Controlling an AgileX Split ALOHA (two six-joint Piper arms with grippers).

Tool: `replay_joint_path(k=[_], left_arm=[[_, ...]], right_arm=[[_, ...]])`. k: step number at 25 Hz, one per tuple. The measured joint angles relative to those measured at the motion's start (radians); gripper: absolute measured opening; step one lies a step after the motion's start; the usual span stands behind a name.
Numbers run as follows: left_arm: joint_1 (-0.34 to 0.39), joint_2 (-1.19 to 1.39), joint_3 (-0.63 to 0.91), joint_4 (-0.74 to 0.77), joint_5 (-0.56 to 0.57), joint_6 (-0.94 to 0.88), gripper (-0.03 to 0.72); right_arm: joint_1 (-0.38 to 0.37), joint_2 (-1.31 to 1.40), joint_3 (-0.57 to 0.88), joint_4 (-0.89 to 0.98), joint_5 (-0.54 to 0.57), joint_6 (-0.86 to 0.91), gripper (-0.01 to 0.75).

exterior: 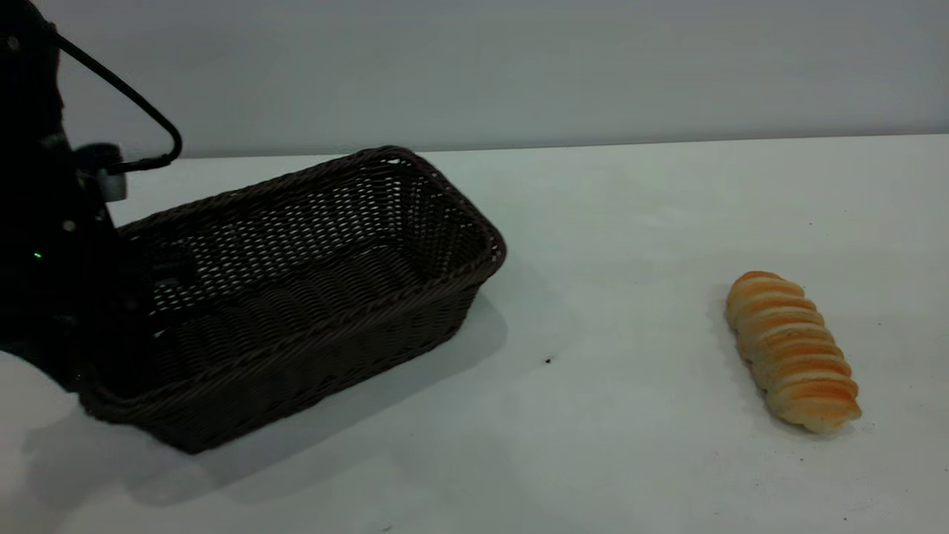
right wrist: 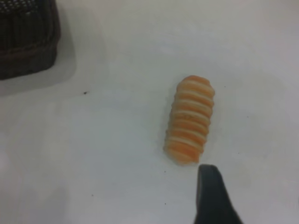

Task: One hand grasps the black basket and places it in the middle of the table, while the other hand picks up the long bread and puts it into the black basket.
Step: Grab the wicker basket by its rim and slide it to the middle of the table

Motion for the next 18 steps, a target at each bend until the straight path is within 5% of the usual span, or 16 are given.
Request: replay_joint_path(k=[6,18], left_arm=[[0.001,0.017,-0.003,-0.014,-0.068,-0.008,0.249],[-0.106,0.021,-0.09,-0.249,-0.07,0.384,0.145]], right_arm=[[0.0,0.0,0.0,0.0,-0.005,0.0,0.424],[0.0,0.081,0.0,0.034,-0.082,0.007,0.424]])
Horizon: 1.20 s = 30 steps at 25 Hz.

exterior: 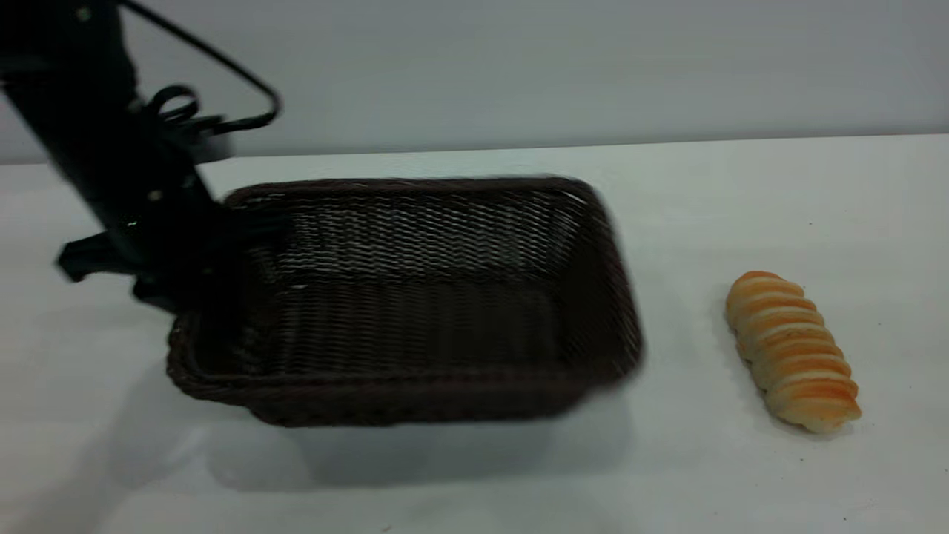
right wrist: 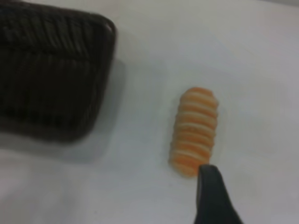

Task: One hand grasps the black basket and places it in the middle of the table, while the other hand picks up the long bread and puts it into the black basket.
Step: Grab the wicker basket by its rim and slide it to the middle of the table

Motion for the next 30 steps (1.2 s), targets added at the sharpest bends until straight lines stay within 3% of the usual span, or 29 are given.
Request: replay_joint_path(k=[4,15,18,23,26,30], left_arm=[[-0.032,0.028,-0.022,-0.034,0.007,0.054,0.145],[-0.032,0.056,-0.031,-0.059,0.008,0.066,0.159],[-0.032,0.057,-0.031,-0.06,0.021,0.074,0.285],[-0.032,0.054,-0.031,-0.055,0.054,0.077,0.575],[-0.032,0.027,-0.031,-0.031,0.059,0.077,0.63],[-0.032,-0.047,-0.031,0.04,0.077,0.077,0.612]], right_arm=[[0.0,0.09,0.0,0.037,-0.052,0.0,0.424],[0.0,0.373,0.0,0.133,-0.217,-0.009,0.424],[0.0,0.459,0.0,0.157,-0.264,-0.034,0.424],[0.0,0.599,-0.003,0.221,-0.368,-0.11,0.439],[0.0,0.684,-0.006,0.255,-0.432,-0.136,0.478],[0.0,0.793,-0.007,0.263,-0.513,-0.139,0.515]])
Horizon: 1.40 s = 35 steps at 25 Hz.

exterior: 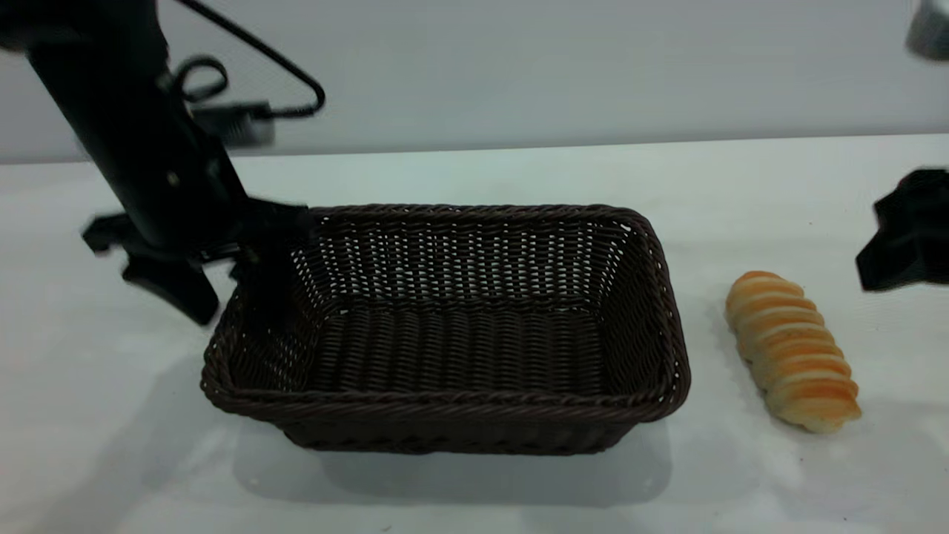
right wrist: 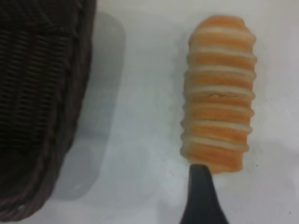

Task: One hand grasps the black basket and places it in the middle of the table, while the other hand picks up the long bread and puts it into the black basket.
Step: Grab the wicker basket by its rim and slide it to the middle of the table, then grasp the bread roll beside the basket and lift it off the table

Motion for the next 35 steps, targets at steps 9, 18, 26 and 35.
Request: replay_joint_path(k=[9,18,26,35], left_arm=[[0.0,-0.241,0.001,0.127,0.045,-0.06,0.552],[0.0,-0.438,0.002,0.128,0.088,-0.074,0.55],[0.0,-0.515,0.003,0.128,0.166,-0.079,0.55],[0.0,-0.591,0.003,0.128,0.192,-0.079,0.55]], right_arm=[[0.0,0.222,-0.113,0.001,-0.062,0.0,0.52],[0.0,0.468,-0.289,-0.029,-0.053,0.001,0.52],[-0.009,0.654,-0.444,-0.033,0.017,-0.012,0.501],[-0.076,0.65,-0.478,-0.035,0.136,-0.052,0.058]])
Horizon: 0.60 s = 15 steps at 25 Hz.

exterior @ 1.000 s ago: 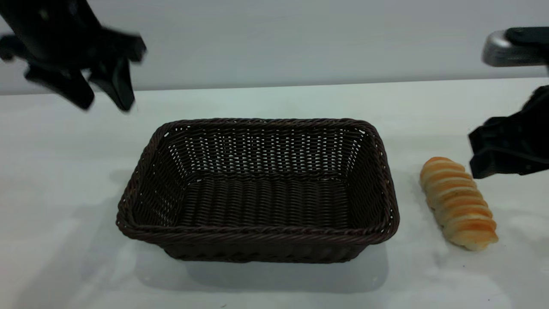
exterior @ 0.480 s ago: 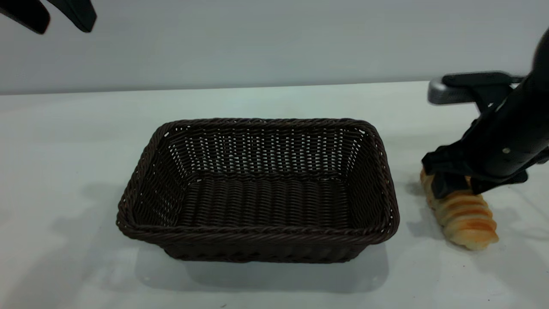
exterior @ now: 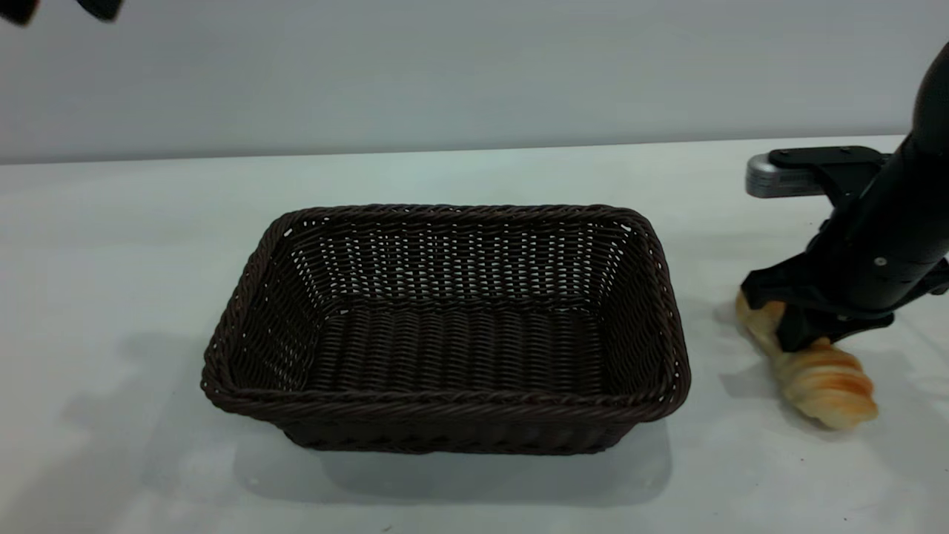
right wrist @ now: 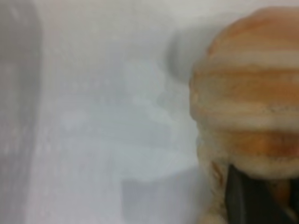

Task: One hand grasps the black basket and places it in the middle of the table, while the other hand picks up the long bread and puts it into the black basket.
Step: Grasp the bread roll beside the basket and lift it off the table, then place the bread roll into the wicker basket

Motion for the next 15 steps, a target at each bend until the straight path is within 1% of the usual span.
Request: replay_joint_path(k=[5,8,11,15], left_arm=[[0.0,-0.039,0.0,0.0,0.0,0.0,0.55],[0.0,-0.042,0.0,0.0,0.0,0.0,0.55],[0.0,-0.042,0.0,0.0,0.0,0.0,0.55],[0.0,-0.042,0.0,0.0,0.0,0.0,0.55]], right_arm=[[-0.013,-0.129,0.007,-0.021,0.089,-0.001,0.05],[0.002,-0.248,0.007,-0.021,0.136,-0.001,0.05],[0.054,-0.345,0.008,-0.011,0.152,-0.002,0.049],[0.181,-0.392,0.008,0.021,0.136,-0.026,0.049]])
